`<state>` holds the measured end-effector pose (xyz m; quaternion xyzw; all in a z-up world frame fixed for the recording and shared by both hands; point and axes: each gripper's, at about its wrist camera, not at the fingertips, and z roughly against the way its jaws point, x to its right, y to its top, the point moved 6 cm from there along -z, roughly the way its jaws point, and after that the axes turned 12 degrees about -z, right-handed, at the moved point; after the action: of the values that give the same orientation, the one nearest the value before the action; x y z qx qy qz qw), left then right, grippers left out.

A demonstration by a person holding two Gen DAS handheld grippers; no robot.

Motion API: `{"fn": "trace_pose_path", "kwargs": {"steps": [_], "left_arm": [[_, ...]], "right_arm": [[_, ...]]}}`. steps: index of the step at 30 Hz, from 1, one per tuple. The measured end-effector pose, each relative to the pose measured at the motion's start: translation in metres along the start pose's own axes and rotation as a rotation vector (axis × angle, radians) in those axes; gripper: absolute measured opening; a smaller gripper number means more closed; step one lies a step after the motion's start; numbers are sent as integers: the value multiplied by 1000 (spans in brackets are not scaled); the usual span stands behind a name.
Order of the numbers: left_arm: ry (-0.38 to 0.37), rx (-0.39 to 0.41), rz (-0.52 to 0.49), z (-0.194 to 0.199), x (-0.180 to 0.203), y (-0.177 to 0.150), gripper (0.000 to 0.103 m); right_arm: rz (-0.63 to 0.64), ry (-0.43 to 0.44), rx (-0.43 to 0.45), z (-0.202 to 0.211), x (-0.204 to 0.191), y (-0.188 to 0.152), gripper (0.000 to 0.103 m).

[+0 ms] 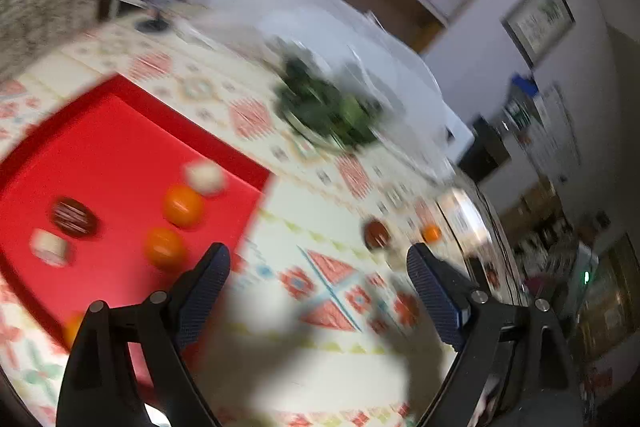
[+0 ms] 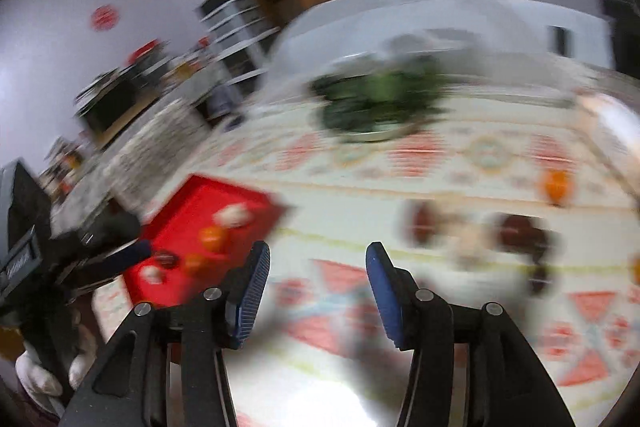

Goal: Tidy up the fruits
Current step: 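Return both tools to the table and grasp a dark plum with the right tool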

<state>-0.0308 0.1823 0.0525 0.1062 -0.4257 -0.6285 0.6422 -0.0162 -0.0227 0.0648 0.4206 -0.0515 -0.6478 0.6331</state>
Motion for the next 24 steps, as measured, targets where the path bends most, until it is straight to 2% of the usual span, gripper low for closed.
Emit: {"fn": "trace_pose_path", "kwargs": {"steps": [2,5,9,18,24], "left_arm": [[-51,-63,-21,-23,19,-11,89],[-81,-117,-40,-46,38,-22,86],[-85,-144,-60,-62,54,-30,86],[-55,-166,-100,-85,71,-33,84],[-25,-163,-205,-101,91,-35,84]], "right_arm": [[-28,-66,25,15,35,8,55],[-90,-164,47,36,93,16,55],[-119,-210,34,40,132,16,55],[-99,-196,-32,-6,142,8,55],[-63,-208,-50,-20,137,7,55]]}}
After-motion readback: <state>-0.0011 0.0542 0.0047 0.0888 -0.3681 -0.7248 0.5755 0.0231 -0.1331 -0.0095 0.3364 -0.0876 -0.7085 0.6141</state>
